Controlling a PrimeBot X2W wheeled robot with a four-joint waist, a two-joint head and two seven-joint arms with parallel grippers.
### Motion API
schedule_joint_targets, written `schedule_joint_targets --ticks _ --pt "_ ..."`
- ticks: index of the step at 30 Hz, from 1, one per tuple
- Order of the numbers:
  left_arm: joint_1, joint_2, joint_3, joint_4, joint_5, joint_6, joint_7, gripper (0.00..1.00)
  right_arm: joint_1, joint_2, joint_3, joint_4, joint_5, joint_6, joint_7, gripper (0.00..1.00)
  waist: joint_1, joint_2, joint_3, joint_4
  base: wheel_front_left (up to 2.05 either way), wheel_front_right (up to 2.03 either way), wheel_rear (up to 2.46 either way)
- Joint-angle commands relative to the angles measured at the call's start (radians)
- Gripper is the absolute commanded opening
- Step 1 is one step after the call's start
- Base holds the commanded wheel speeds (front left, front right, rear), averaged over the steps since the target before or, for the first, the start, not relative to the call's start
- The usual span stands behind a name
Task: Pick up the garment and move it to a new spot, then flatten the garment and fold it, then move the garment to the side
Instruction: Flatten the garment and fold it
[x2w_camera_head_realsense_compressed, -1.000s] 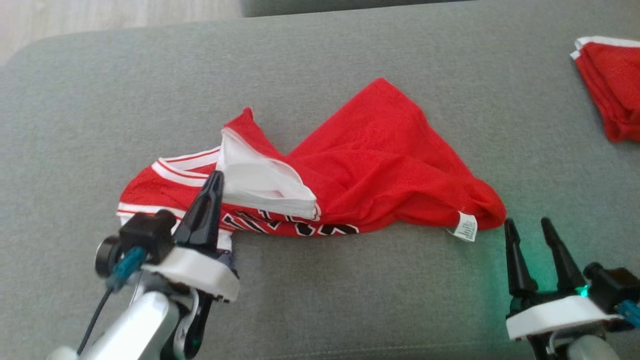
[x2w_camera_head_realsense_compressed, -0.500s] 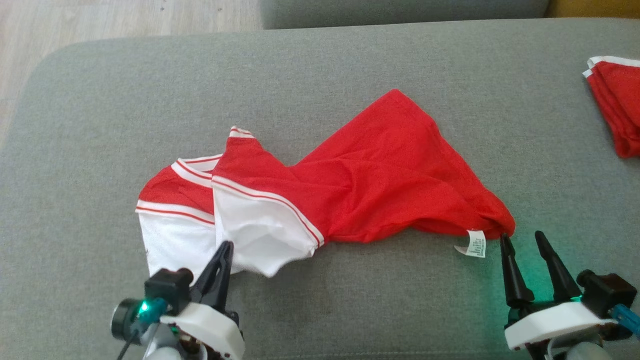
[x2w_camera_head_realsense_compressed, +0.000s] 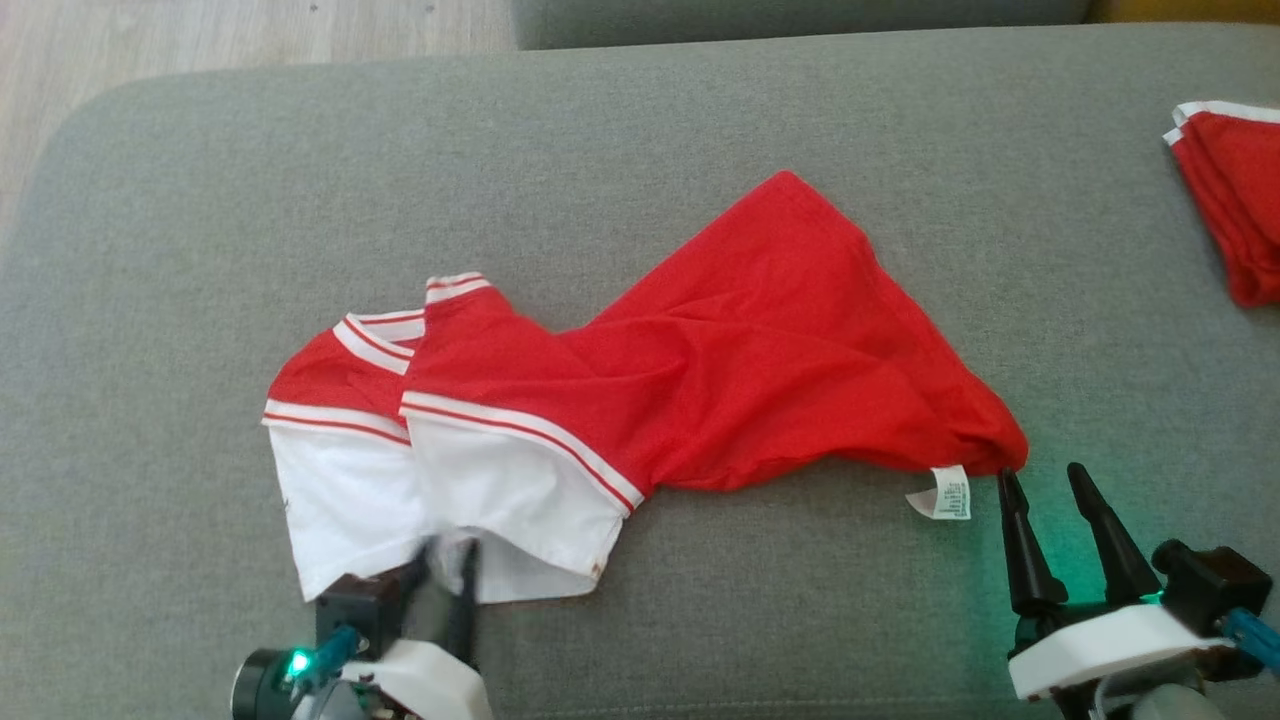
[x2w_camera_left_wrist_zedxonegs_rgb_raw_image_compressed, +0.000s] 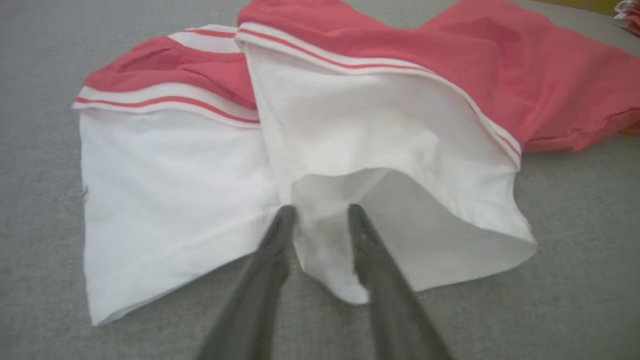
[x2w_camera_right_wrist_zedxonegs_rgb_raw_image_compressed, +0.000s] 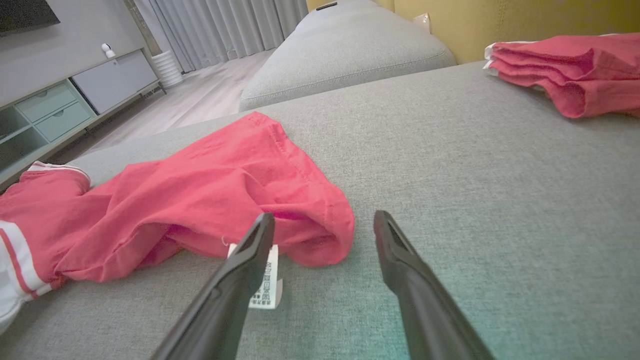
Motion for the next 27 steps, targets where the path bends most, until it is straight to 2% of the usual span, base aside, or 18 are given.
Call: schedule_joint_targets --ticks 1,8,14,15,16,17,19,27 --pt "-0.013 0.001 0.032 -0.014 0.007 0.017 -0.007 1.00 -0.009 -0.017 0.017 -0.026 0.004 0.007 -0.010 1.00 -0.0001 0.0000 0.004 0.002 0.00 0.00 0.00" --pt "0.011 -0.008 0.016 0.016 0.016 0.043 -0.003 1.00 -0.012 -0.016 0.019 -0.023 0.010 0.007 -0.010 1.00 -0.0001 0.0000 0.002 0.003 0.00 0.00 0.00" --pt "0.001 -0.012 0.036 0.034 0.039 0.089 -0.012 0.98 -0.016 -0.023 0.017 -0.027 0.014 0.007 -0.010 1.00 -0.0001 0.0000 0.009 0.007 0.00 0.00 0.00" --pt "-0.001 -0.013 0.040 0.033 0.043 0.092 -0.014 0.69 -0.017 -0.024 0.016 -0.028 0.014 0.007 -0.010 1.00 -0.0001 0.0000 0.010 0.008 0.00 0.00 0.00" --pt "-0.004 -0.013 0.045 0.029 0.049 0.095 -0.016 0.46 -0.016 -0.026 0.016 -0.028 0.015 0.007 -0.010 1.00 -0.0001 0.0000 0.012 0.009 0.00 0.00 0.00" --pt "-0.008 -0.012 0.050 0.025 0.057 0.098 -0.017 0.36 -0.015 -0.028 0.018 -0.026 0.016 0.007 -0.010 1.00 -0.0001 0.0000 0.012 0.011 0.00 0.00 0.00" --pt "-0.017 -0.009 0.055 0.013 0.075 0.097 -0.020 0.00 -0.011 -0.030 0.020 -0.022 0.018 0.007 -0.010 1.00 -0.0001 0.0000 0.014 0.014 0.00 0.00 0.00" --pt "-0.062 0.016 0.119 -0.096 0.169 0.100 -0.022 0.00 -0.011 -0.043 0.036 0.008 0.030 0.007 -0.010 1.00 -0.0001 0.0000 0.017 0.026 0.00 0.00 0.00"
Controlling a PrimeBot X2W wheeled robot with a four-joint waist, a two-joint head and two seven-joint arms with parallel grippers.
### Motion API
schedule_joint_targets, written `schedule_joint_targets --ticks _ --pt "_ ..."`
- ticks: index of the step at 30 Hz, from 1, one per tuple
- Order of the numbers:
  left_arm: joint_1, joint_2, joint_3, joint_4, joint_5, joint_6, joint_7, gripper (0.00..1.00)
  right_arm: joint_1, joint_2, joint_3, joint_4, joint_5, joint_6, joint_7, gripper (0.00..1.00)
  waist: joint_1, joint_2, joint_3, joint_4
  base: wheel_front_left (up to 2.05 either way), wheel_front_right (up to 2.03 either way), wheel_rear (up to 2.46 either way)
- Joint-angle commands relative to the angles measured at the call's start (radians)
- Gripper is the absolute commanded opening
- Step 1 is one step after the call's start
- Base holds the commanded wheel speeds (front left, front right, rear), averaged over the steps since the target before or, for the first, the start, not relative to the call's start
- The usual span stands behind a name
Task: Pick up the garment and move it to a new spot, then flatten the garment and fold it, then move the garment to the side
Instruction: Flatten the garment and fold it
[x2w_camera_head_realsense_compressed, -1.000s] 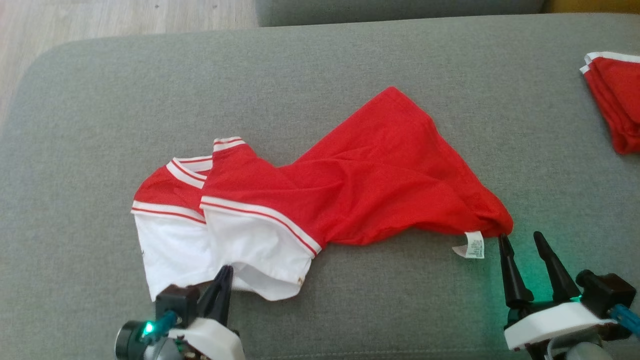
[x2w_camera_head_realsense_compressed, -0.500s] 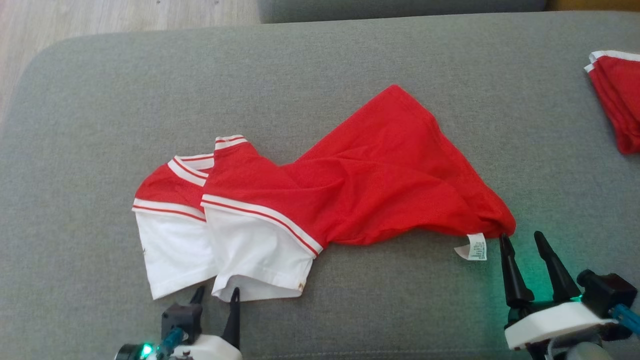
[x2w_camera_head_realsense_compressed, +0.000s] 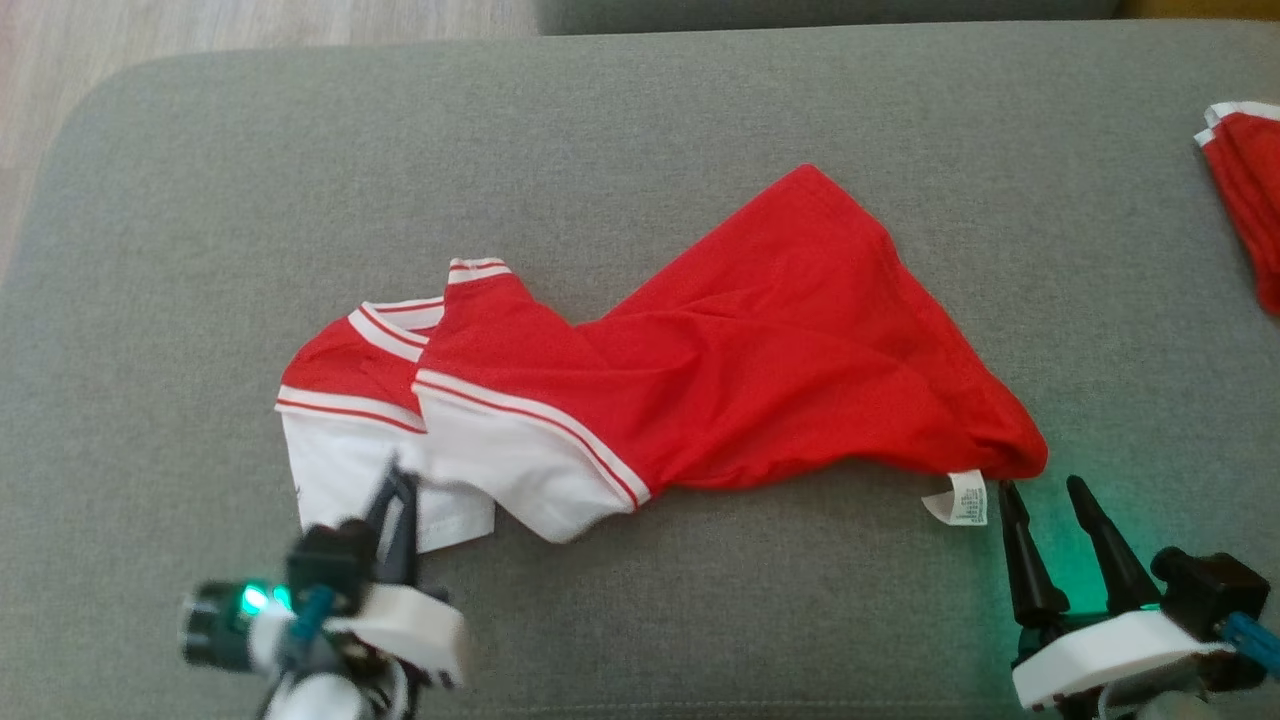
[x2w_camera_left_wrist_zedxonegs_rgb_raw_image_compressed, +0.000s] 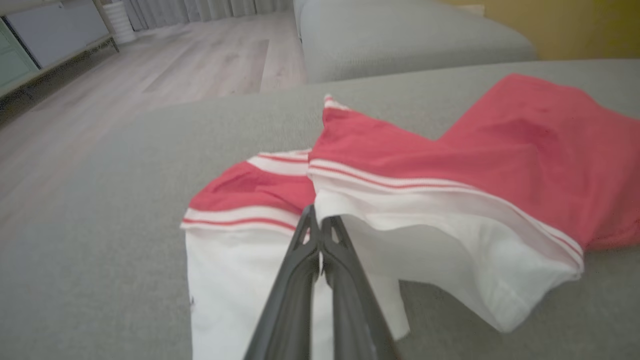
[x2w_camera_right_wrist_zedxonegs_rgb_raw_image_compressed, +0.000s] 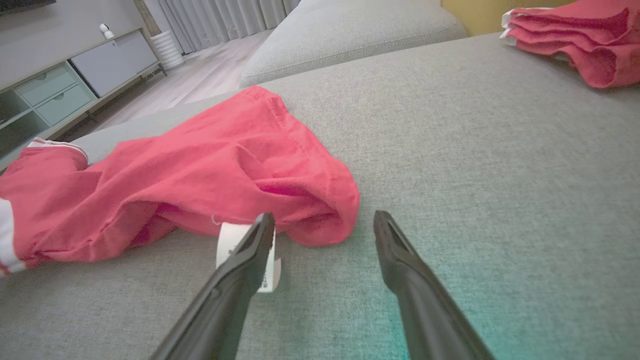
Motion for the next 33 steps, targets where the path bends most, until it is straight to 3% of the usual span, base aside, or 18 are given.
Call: schedule_joint_targets --ticks 1,6,18,19,21,23,24,29,33 --pt "-0.036 0.029 0.050 -0.035 0.009 0.005 -0.012 0.00 -0.011 -0.026 0.020 -0.021 0.004 0.007 -0.010 1.00 -0.0001 0.0000 0.000 0.000 0.00 0.00 0.00" --pt "-0.029 0.053 0.113 -0.100 0.038 -0.003 -0.012 0.00 -0.024 -0.027 0.028 0.014 0.000 0.007 -0.010 1.00 -0.0001 0.0000 0.004 0.004 0.00 0.00 0.00" --pt "-0.025 0.051 0.145 -0.120 0.041 -0.015 -0.012 0.00 -0.135 -0.001 0.081 0.208 -0.019 0.007 -0.002 1.00 -0.0001 0.0000 0.007 0.011 0.00 0.00 0.00" --pt "-0.026 0.051 0.146 -0.120 0.042 -0.016 -0.012 0.00 -0.143 0.000 0.092 0.220 -0.016 0.007 -0.001 0.96 -0.0001 0.0000 0.007 0.012 0.00 0.00 0.00" --pt "-0.029 0.050 0.149 -0.121 0.044 -0.019 -0.012 0.00 -0.158 0.003 0.110 0.244 -0.002 0.007 0.004 0.79 -0.0001 0.0000 0.007 0.015 0.00 0.00 0.00" --pt "-0.031 0.049 0.150 -0.121 0.046 -0.022 -0.012 0.00 -0.171 0.003 0.128 0.272 0.009 0.007 0.018 0.32 -0.0001 0.0000 0.005 0.019 0.00 0.00 0.00" --pt "-0.033 0.049 0.150 -0.119 0.047 -0.024 -0.012 0.00 -0.177 0.002 0.136 0.284 0.011 0.007 0.020 0.00 -0.0001 0.0000 0.001 0.022 0.00 0.00 0.00" --pt "-0.041 0.056 0.164 -0.133 0.041 -0.046 -0.012 0.00 -0.160 -0.014 0.143 0.277 0.043 0.007 0.015 0.00 -0.0001 0.0000 -0.049 0.028 0.00 0.00 0.00" --pt "-0.073 0.102 0.203 -0.201 0.006 -0.104 -0.011 0.00 -0.119 -0.083 0.112 0.119 0.092 0.007 0.033 0.00 -0.0001 0.0000 -0.126 0.008 0.00 0.00 0.00"
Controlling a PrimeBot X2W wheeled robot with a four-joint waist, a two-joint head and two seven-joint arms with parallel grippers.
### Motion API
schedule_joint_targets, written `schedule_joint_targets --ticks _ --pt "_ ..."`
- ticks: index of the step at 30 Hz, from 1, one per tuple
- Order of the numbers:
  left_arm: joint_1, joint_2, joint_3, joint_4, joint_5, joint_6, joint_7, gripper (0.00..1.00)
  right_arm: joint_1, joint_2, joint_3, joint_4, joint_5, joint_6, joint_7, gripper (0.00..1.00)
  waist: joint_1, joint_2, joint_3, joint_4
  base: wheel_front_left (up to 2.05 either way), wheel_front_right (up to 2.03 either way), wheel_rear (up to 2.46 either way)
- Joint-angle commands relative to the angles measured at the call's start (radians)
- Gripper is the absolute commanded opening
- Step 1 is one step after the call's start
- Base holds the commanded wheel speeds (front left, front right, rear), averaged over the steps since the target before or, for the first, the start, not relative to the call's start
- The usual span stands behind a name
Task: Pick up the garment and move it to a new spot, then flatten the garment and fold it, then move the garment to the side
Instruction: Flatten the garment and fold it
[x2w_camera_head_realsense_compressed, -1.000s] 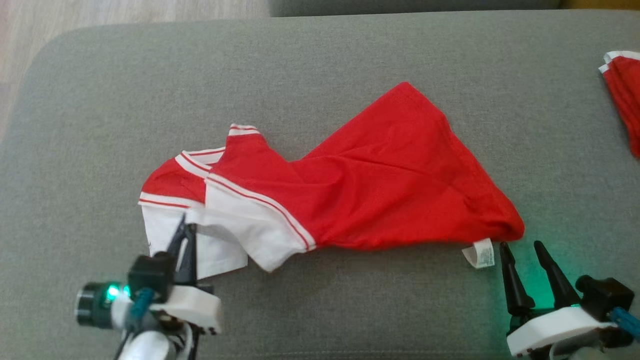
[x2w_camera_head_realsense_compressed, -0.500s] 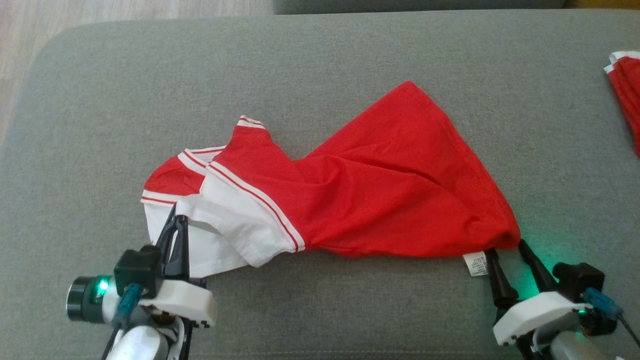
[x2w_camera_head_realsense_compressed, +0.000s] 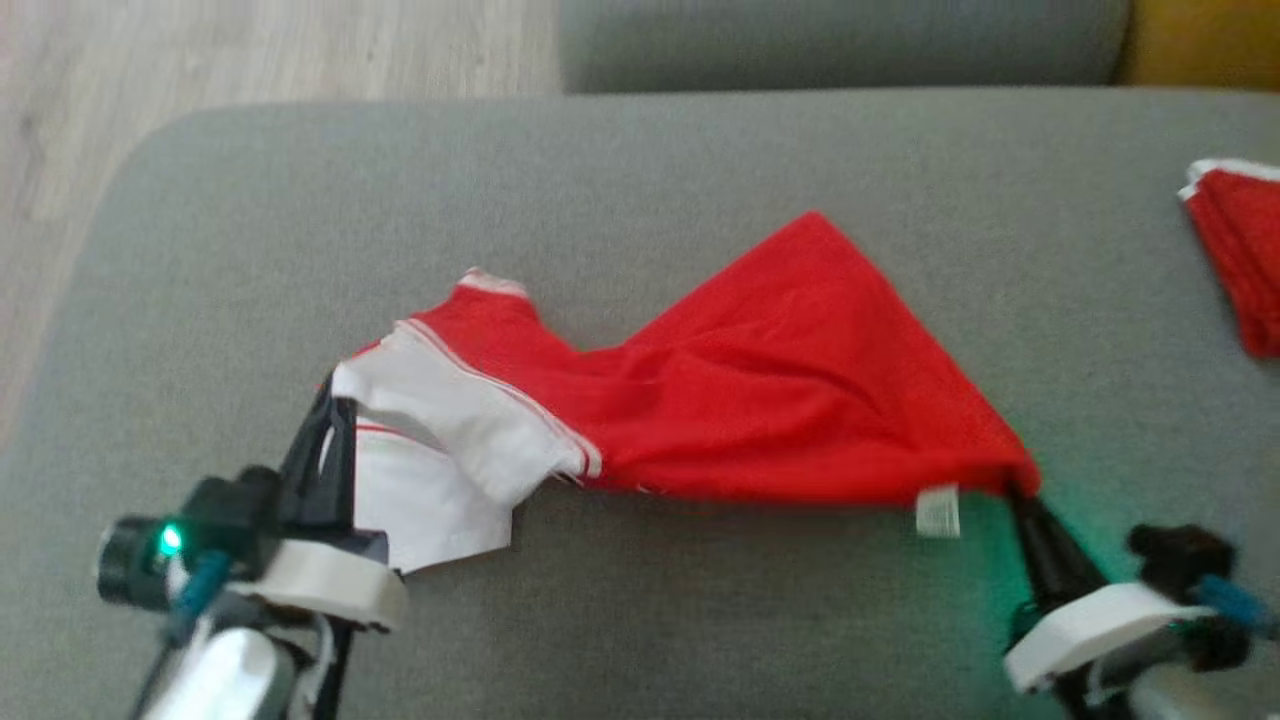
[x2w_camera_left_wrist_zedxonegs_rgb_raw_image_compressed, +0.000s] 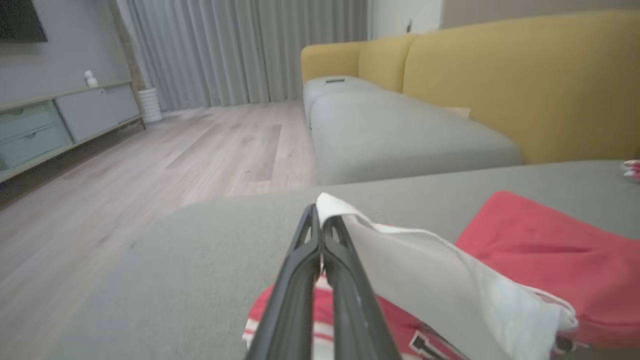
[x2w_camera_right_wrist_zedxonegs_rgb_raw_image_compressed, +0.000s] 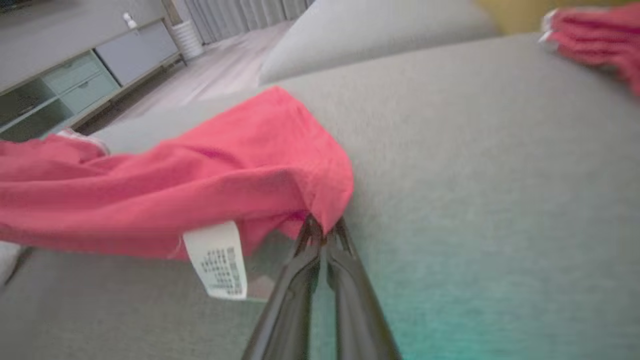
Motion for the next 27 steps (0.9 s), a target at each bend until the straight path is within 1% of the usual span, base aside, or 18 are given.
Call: schedule_joint_targets --ticks 1,7,10,11,16,19,22,25,27 --pt "-0.084 0.057 0.064 -0.065 -0.018 -0.029 -0.007 0.00 -0.009 -0.067 -0.015 -0.105 0.017 0.007 0.017 0.00 0.0001 0.0000 -0.058 -0.019 0.00 0.00 0.00" --pt "-0.236 0.132 0.099 -0.164 -0.062 -0.123 0.072 0.00 -0.029 -0.180 -0.101 -0.408 0.086 0.007 0.152 0.00 0.0001 0.0000 -0.111 -0.042 0.00 0.00 0.00" --pt "-0.344 0.150 0.110 -0.186 -0.083 -0.170 0.110 0.00 -0.059 -0.228 -0.145 -0.533 0.137 0.007 0.235 0.00 0.0001 0.0000 -0.119 -0.050 0.00 0.00 0.00" --pt "-0.344 0.150 0.110 -0.186 -0.083 -0.170 0.110 0.00 -0.059 -0.228 -0.145 -0.533 0.137 0.007 0.235 0.00 0.0001 0.0000 -0.119 -0.050 0.00 0.00 0.00" --pt "-0.515 0.149 0.109 -0.192 -0.100 -0.225 0.154 0.00 -0.139 -0.299 -0.208 -0.651 0.202 0.007 0.338 0.00 0.0001 0.0000 -0.123 -0.058 0.00 0.00 0.00" --pt "-0.599 0.133 0.111 -0.178 -0.121 -0.245 0.175 0.00 -0.195 -0.334 -0.248 -0.691 0.218 0.007 0.393 0.00 0.0001 0.0000 -0.120 -0.063 0.00 0.00 0.00" --pt "-0.677 0.117 0.109 -0.134 -0.143 -0.265 0.204 0.00 -0.260 -0.346 -0.272 -0.691 0.219 0.007 0.455 0.00 0.0001 0.0000 -0.104 -0.067 0.00 0.00 0.00" --pt "-0.769 0.093 0.097 -0.051 -0.168 -0.292 0.241 0.00 -0.354 -0.338 -0.259 -0.638 0.214 0.007 0.516 0.00 0.0001 0.0000 -0.066 -0.073 0.00 0.00 0.00" --pt "-0.849 0.081 0.082 0.014 -0.158 -0.309 0.261 0.00 -0.446 -0.324 -0.237 -0.578 0.217 0.007 0.550 0.00 0.0001 0.0000 -0.019 -0.079 0.00 0.00 0.00"
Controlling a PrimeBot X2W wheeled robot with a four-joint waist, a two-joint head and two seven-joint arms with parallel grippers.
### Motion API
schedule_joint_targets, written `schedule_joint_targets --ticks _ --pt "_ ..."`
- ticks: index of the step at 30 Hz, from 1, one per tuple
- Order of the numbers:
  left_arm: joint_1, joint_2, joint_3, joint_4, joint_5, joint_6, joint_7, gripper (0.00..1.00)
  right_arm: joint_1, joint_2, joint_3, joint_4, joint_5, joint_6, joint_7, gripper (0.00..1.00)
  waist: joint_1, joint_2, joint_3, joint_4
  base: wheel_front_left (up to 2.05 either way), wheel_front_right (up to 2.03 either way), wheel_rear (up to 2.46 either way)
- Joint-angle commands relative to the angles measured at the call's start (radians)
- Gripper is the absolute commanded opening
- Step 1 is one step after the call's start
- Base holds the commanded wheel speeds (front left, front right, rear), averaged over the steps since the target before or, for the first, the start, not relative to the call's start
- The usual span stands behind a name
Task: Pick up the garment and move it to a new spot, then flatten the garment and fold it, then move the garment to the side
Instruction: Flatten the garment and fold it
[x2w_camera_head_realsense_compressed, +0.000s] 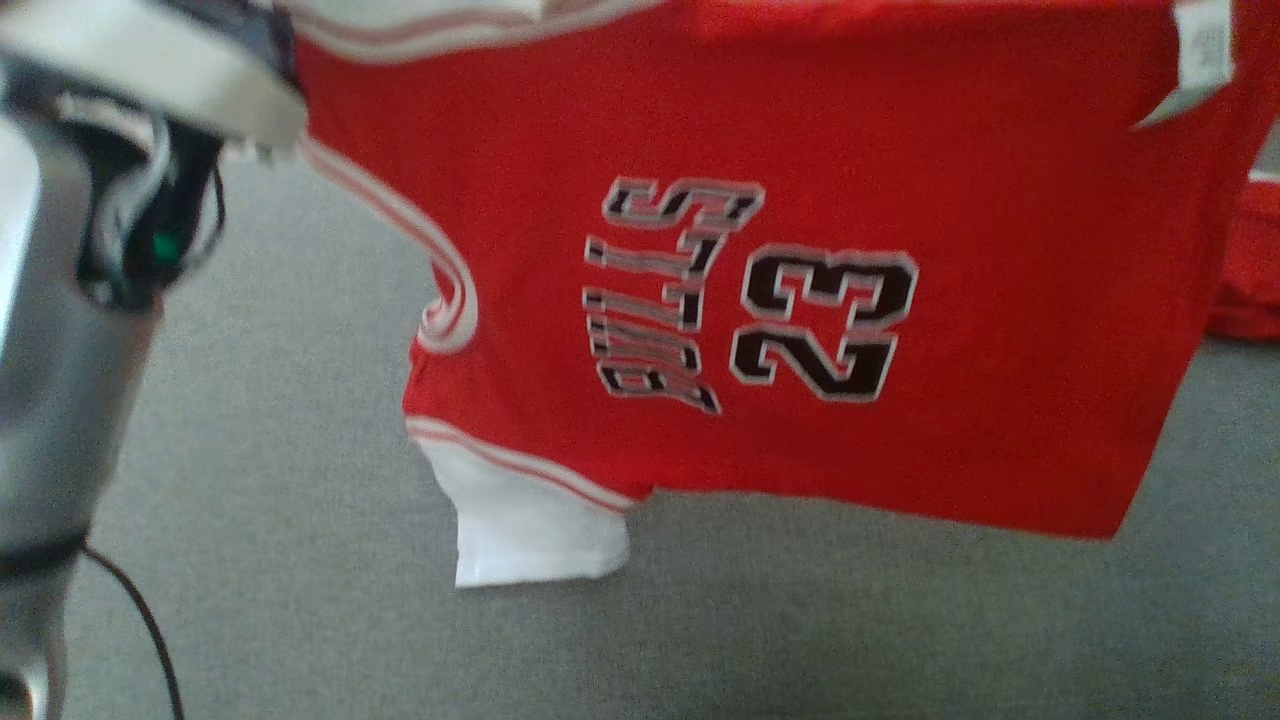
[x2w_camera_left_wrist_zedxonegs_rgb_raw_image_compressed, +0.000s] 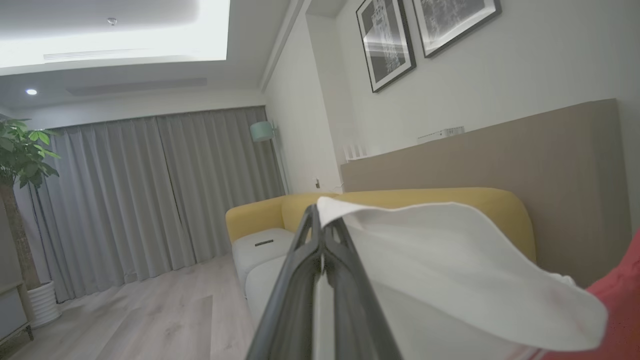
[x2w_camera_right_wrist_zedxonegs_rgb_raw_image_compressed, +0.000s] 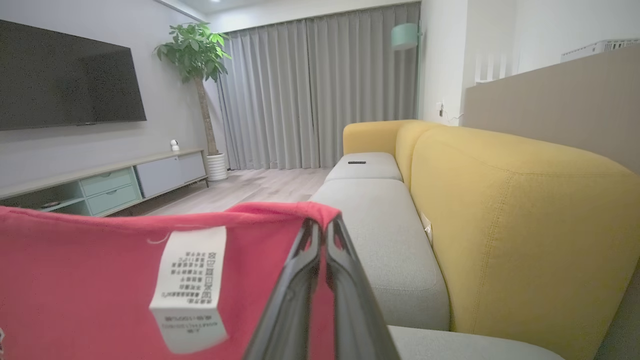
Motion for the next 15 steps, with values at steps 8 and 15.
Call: schedule_joint_targets --ticks 8,15 --pt "-0.489 -0.060 -0.004 0.293 0.124 -0.034 -0.085 0.00 -0.508 0.030 0.137 0.280 -0.026 0.007 -0.036 0.00 0.0000 0.0000 0.282 -0.016 0.00 0.00 0.00" --pt "-0.797 -0.133 -0.018 0.494 0.253 0.018 -0.256 0.00 -0.817 0.033 0.223 0.483 -0.055 0.007 -0.199 0.00 0.0000 0.0000 0.427 -0.008 0.00 0.00 0.00"
